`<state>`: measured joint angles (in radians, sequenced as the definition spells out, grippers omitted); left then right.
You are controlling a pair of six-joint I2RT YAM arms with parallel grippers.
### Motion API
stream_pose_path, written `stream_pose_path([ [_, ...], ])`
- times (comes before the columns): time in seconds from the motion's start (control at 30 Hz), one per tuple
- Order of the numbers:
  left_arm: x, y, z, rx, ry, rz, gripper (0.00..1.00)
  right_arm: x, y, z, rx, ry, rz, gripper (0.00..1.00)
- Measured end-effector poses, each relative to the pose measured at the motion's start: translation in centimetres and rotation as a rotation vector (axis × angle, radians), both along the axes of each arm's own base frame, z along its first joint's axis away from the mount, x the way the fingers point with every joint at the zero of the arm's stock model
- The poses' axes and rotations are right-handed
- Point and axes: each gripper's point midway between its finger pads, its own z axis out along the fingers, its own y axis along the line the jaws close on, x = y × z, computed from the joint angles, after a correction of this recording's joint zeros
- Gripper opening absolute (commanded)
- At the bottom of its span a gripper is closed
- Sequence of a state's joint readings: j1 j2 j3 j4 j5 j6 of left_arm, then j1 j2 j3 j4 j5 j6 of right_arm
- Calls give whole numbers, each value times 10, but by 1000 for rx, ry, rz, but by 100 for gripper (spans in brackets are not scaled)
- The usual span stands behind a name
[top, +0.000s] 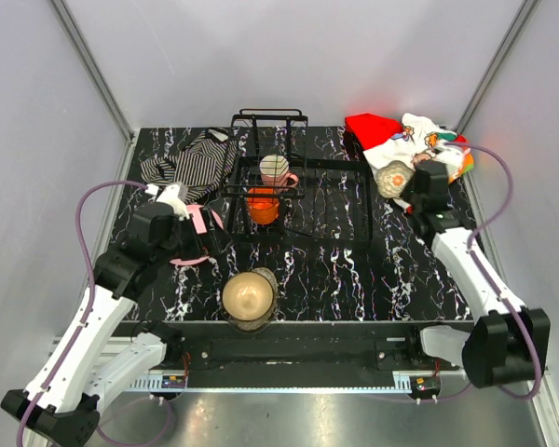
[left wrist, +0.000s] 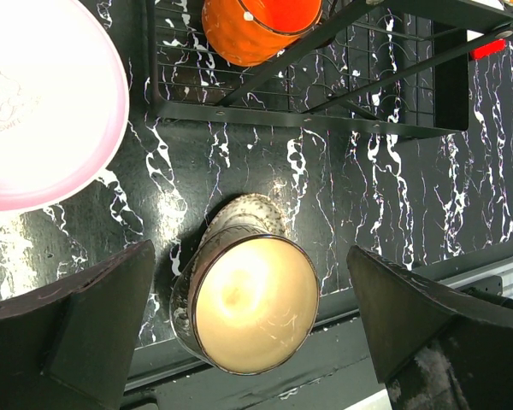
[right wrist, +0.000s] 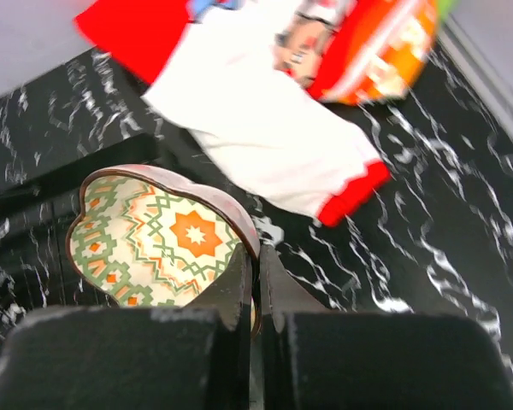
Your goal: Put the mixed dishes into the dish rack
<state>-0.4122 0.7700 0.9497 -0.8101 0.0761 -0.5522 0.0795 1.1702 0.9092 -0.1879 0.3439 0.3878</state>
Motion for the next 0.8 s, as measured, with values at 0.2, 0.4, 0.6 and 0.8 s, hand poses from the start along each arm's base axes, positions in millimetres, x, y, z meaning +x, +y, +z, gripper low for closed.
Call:
stream_pose_path([
  [0.2, 3, -2, -1, 1, 1, -9, 99, 35, 55, 12, -247, -46, 164, 0],
  [0.4, 5, -5, 1, -8, -9, -16, 99, 67, 60, 17, -450, -90, 197, 0],
  [0.6, 9, -9, 5, -24, -27, -28, 99, 98, 80, 20, -605, -185, 275, 0],
  [0.8, 16, -13, -1, -12, -11, -41, 99, 119, 102, -5, -743, -296, 390, 0],
])
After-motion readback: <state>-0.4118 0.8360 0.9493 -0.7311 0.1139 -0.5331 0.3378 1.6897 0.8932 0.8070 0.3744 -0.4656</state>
